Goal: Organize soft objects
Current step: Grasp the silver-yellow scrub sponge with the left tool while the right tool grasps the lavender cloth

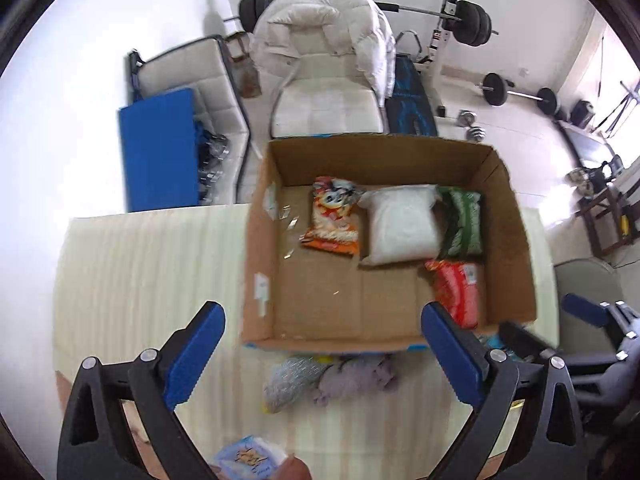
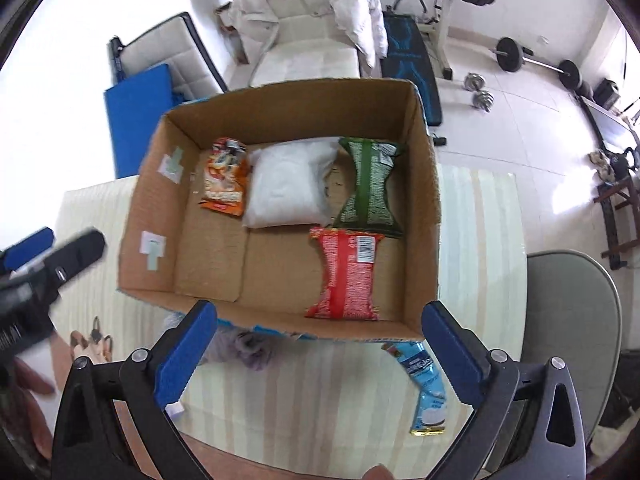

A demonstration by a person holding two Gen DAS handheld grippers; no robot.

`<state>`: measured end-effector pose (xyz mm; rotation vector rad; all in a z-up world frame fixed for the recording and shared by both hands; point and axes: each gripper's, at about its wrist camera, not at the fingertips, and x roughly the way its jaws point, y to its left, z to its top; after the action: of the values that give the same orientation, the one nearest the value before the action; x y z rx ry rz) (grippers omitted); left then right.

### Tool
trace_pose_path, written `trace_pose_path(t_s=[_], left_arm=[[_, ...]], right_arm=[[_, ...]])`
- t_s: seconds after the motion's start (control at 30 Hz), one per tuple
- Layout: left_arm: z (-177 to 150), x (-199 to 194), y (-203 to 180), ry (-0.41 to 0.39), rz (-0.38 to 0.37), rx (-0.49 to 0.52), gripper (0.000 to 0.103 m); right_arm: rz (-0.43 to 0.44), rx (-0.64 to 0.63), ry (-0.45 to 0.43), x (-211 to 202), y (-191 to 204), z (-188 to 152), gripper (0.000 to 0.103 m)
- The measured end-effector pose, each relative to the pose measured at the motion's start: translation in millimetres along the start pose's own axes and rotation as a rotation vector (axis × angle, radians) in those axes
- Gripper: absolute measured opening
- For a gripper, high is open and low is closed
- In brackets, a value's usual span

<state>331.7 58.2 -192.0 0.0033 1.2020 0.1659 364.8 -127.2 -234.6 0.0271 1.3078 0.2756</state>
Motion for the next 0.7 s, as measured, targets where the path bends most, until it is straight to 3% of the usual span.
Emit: trace_pose_path(t_s=[0.1,0.2,0.4,0.47,0.6,0.7], left_arm=[[-22.2,1.3,5.6,-0.004,0.099,0.023,0.101],[-51.5,14.0,15.6,0.001,0.216,0.069,0.101],[-97.5,65.7,40.5,0.087,0.307,0.168,0.101],[-102.8,83.7,50.3,0.11,0.298,0.178,0.101],[-105.7,115.1,54.3,0.144,0.286,0.24,0.101],[-107.6,141.9,43.4,0.177,0.248,0.312,0.101]], right_arm=[[0.027,0.063,0.011,-4.2,-9.5,-16.7,0.103],[0.125,0.199,0.047,5.6,-23.2,-45.4,0.103],[0.26,0.445,0.191,69.4,-22.8,-110.0,0.103],[0.203,0.483,0.216,85.2,-21.3,-123.6,0.103],[-0.041,0.479,0.162,92.0,-45.9,-137.0,0.102],[-0.216,0.423,0.181,97.2,-74.4,-138.1,0.102]])
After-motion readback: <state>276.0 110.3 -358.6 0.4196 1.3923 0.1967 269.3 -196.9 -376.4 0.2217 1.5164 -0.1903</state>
